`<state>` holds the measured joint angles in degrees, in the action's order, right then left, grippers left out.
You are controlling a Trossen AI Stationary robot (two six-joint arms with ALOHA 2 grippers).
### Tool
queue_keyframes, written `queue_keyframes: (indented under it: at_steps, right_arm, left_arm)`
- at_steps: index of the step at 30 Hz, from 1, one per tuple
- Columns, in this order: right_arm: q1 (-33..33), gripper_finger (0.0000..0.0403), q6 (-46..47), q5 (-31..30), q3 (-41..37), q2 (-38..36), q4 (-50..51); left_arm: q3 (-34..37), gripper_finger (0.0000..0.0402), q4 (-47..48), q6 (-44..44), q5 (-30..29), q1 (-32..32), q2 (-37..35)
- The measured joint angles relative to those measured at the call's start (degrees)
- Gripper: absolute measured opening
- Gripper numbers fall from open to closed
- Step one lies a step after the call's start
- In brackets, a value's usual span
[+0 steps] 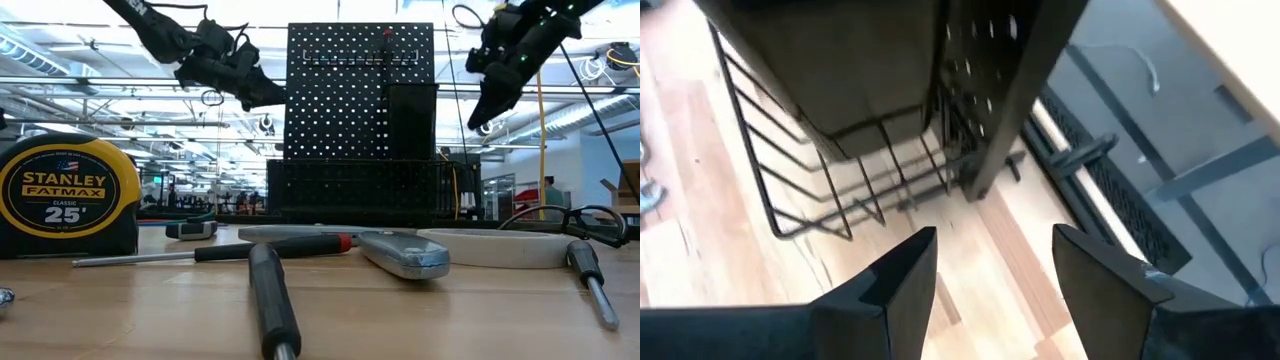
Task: Hang tools onto peg board
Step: Adjust the pegboard on the table
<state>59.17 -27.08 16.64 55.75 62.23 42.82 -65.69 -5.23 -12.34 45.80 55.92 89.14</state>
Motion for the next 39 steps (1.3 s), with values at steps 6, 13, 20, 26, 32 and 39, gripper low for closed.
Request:
queue_keyframes:
  at_steps: [6, 13, 20, 26, 32, 39]
  right_arm:
    - [1.39, 0.0194, -1.93, 0.2, 0.0, 1.62, -0.5]
    - [1.58, 0.0194, -2.79, 2.25, 0.0, 1.53, -1.96]
    - [1.6, 0.0194, -2.52, 3.11, 0.0, 1.53, -3.87]
    - [1.6, 0.0194, -5.33, 3.39, 0.0, 1.66, -10.31]
    - [2.27, 0.0194, -7.16, 8.57, 0.01, 4.43, -13.82]
    - [3.16, 0.0194, -8.16, 11.02, 0.02, 9.01, -16.31]
  left_arm:
    - [-3.28, 0.0173, 0.0, 1.29, 4.96, 0.96, 3.23]
    - [-4.33, 0.0173, -0.27, 1.36, 8.08, 0.36, 5.12]
    - [-4.37, 0.0173, -0.3, -0.02, 8.11, -0.82, 5.12]
    - [-4.39, 0.0148, 0.35, -0.02, 8.04, -1.32, 5.12]
    - [-4.39, 0.0119, 0.37, 0.0, 8.05, -1.27, 5.14]
    - [-4.39, 0.0116, 0.28, 1.45, 8.08, -1.29, 5.14]
